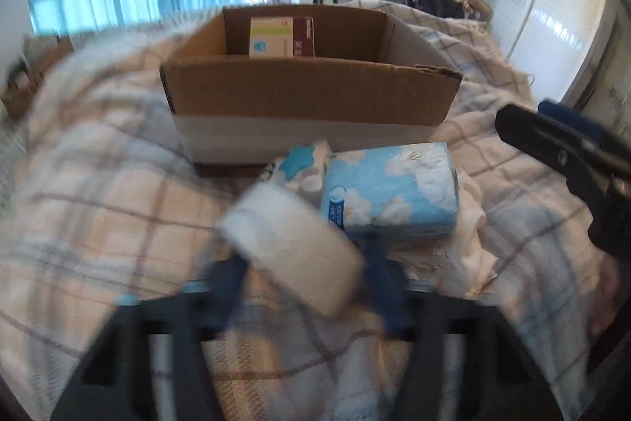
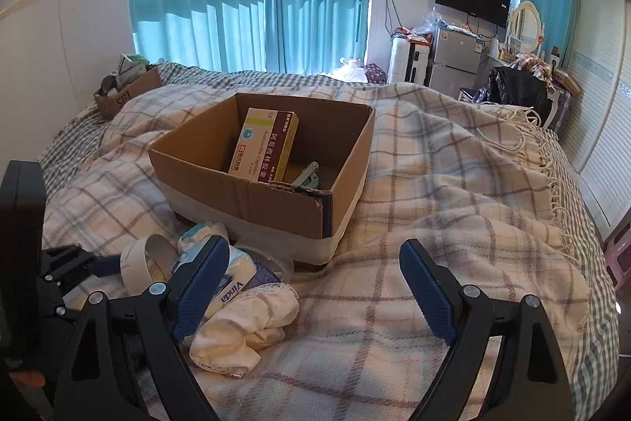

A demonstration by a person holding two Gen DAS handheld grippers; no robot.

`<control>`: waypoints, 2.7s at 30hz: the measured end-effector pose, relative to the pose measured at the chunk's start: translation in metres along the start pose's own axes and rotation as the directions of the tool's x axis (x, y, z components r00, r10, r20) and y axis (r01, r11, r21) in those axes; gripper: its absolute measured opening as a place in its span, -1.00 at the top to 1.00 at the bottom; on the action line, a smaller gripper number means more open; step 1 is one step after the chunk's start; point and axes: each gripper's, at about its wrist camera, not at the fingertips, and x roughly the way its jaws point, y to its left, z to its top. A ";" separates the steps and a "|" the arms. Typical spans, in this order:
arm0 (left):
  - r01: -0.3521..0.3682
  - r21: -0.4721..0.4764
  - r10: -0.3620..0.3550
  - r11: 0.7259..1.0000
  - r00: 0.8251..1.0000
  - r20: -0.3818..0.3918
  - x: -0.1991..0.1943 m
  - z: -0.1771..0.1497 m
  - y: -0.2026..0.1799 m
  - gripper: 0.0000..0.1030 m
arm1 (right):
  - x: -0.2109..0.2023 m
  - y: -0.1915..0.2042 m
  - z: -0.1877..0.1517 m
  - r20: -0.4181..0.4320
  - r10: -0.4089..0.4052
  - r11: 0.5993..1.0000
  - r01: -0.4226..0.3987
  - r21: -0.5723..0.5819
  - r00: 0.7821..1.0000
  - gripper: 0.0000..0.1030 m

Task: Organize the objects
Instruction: 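Grasp the white tape roll with the left tool, then grasp the blue Vinda tissue pack with the right tool while the left tool lifts the tape, then carry tape and tissue pack over the cardboard box and open both tools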

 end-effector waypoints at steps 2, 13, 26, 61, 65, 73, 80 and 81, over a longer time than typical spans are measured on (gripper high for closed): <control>0.040 -0.026 -0.040 0.999 0.999 0.017 -0.006 -0.003 0.005 0.34 | 0.001 0.002 0.000 -0.008 -0.002 1.000 0.002 -0.004 1.000 -0.71; 0.037 -0.021 -0.034 0.999 0.991 0.130 -0.059 0.005 0.024 0.93 | 0.009 0.030 0.006 -0.062 0.104 0.988 -0.110 -0.104 0.993 -0.71; 0.093 -0.079 -0.087 0.992 0.993 0.083 -0.048 0.001 0.045 0.93 | 0.065 0.072 -0.013 -0.273 0.124 0.949 -0.195 -0.248 0.954 0.05; 0.130 0.148 -0.141 0.981 0.987 0.071 0.021 0.186 0.007 0.93 | 0.080 0.000 0.153 -0.023 0.113 0.982 -0.115 -0.150 0.993 0.58; 0.140 0.133 -0.144 0.981 0.989 0.016 0.056 0.182 0.015 0.93 | 0.125 -0.009 0.138 -0.095 0.110 0.983 -0.122 -0.136 0.989 0.58; 0.130 0.133 -0.127 0.982 0.991 -0.033 0.075 0.169 0.016 0.92 | 0.148 -0.020 0.127 -0.145 0.111 0.983 -0.130 -0.133 0.983 0.54; 0.153 0.118 -0.148 0.981 0.988 -0.047 0.045 0.156 0.010 -0.39 | 0.098 -0.027 0.137 -0.049 0.106 0.993 -0.108 -0.043 0.993 -0.39; 0.152 0.113 -0.150 0.982 0.988 -0.026 0.034 0.151 0.010 -0.50 | 0.086 -0.031 0.136 -0.039 0.100 0.995 -0.101 -0.026 0.994 -0.39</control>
